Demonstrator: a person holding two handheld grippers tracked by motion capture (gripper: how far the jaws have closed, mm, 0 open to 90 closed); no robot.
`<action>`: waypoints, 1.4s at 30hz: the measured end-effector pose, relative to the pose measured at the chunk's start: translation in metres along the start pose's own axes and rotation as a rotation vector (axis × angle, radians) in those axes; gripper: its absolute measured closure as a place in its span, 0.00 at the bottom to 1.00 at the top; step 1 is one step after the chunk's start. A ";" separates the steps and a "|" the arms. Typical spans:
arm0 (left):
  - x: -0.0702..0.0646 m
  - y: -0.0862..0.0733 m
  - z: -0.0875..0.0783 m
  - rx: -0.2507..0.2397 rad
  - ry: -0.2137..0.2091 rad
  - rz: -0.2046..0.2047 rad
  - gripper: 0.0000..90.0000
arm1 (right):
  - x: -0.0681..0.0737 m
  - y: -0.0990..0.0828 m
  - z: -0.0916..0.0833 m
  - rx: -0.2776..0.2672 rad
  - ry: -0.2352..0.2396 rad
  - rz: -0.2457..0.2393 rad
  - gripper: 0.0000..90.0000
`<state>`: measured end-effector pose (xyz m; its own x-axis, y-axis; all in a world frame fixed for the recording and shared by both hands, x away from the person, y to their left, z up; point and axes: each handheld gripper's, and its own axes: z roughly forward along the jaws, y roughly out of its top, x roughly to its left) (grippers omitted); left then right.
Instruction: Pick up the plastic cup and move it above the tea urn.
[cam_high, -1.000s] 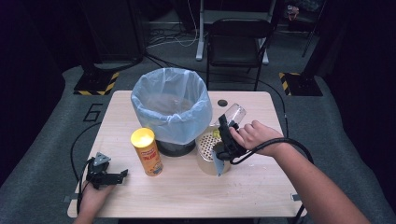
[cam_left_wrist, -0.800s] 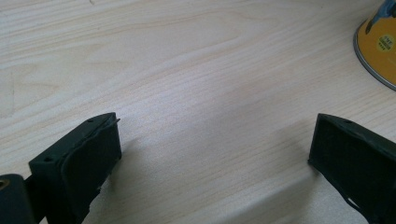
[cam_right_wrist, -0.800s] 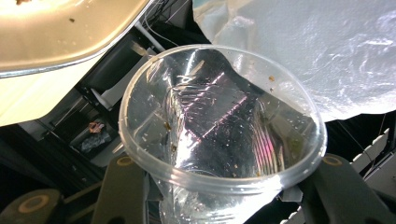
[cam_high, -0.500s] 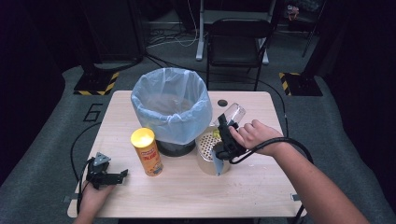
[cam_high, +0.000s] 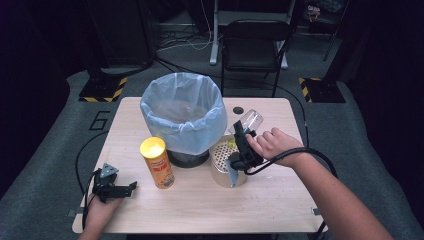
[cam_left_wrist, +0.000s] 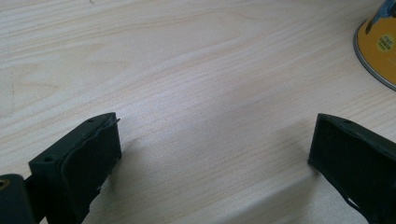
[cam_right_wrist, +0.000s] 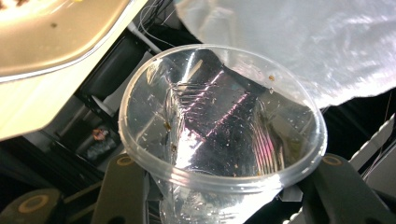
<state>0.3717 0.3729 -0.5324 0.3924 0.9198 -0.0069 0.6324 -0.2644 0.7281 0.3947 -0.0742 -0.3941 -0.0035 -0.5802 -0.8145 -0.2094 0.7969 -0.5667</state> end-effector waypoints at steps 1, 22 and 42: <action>0.000 0.000 0.000 0.000 0.000 0.000 0.02 | -0.009 -0.002 -0.001 -0.005 0.001 -0.042 0.55; 0.000 0.000 0.000 0.000 0.000 0.000 0.02 | -0.018 -0.032 -0.011 -0.179 -0.049 1.107 0.55; 0.000 0.000 0.000 0.000 0.000 0.000 0.02 | -0.026 -0.097 0.001 -0.648 0.260 2.047 0.54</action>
<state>0.3717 0.3730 -0.5324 0.3927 0.9196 -0.0066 0.6321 -0.2647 0.7283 0.4156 -0.1363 -0.3179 -0.6805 0.7327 -0.0056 0.0453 0.0497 0.9977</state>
